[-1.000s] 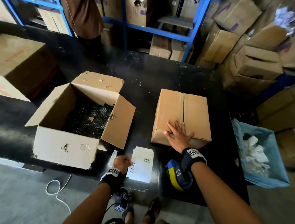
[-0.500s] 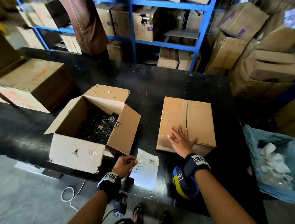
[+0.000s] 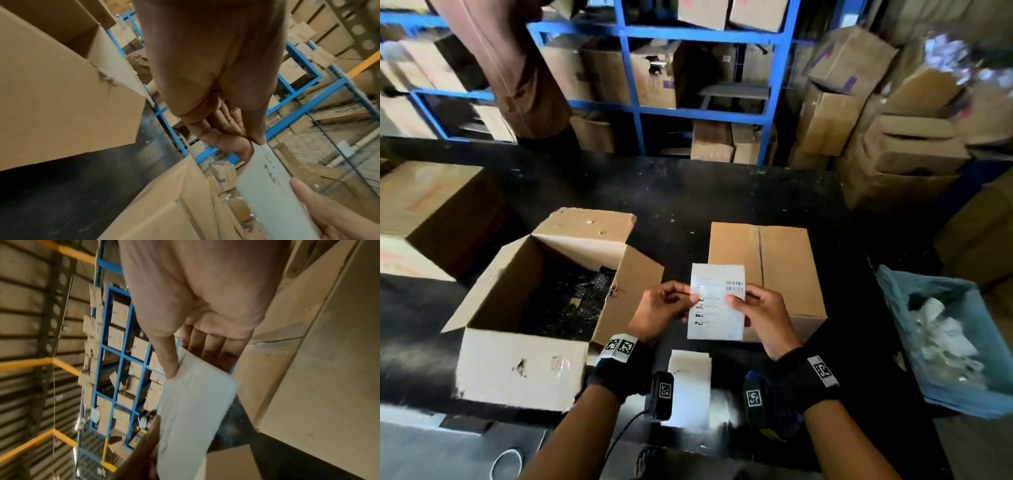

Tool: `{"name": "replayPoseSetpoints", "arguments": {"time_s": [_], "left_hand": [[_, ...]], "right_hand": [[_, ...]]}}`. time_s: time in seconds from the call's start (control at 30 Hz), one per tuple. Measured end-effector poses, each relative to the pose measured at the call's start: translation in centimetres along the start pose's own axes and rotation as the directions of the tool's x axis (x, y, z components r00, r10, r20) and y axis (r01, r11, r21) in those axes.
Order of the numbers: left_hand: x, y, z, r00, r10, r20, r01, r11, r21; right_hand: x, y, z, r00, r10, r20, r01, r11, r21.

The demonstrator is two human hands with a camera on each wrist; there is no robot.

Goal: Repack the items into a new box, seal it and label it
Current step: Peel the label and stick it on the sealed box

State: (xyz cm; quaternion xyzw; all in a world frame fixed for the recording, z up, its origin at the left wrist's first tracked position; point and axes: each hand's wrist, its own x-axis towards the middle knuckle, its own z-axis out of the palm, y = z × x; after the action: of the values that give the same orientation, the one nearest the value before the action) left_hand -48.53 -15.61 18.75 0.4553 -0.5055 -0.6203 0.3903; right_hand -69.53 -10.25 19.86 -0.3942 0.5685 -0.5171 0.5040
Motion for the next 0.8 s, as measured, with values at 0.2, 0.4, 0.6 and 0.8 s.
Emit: {"name": "replayPoseSetpoints", "arguments": {"time_s": [0.2, 0.4, 0.6, 0.8], "left_hand": [[0.3, 3.0, -0.6, 0.976, -0.021, 0.215, 0.034, 0.998, -0.056], [-0.4, 4.3, -1.7, 0.951, 0.009, 0.308, 0.032, 0.991, -0.129], [-0.3, 4.0, -2.2, 0.952, 0.029, 0.304, 0.007, 0.993, -0.117], [-0.1, 3.4, -2.2, 0.955, 0.044, 0.294, -0.015, 0.995, -0.102]], "right_hand": [[0.1, -3.2, 0.3, 0.984, -0.084, -0.159, 0.103, 0.989, 0.110], [0.6, -5.0, 0.9, 0.958, -0.140, -0.250, 0.176, 0.976, 0.128], [1.0, -5.0, 1.2, 0.954, -0.129, -0.270, 0.158, 0.983, 0.090], [1.4, -4.8, 1.2, 0.959, -0.111, -0.259, 0.137, 0.987, 0.082]]}}
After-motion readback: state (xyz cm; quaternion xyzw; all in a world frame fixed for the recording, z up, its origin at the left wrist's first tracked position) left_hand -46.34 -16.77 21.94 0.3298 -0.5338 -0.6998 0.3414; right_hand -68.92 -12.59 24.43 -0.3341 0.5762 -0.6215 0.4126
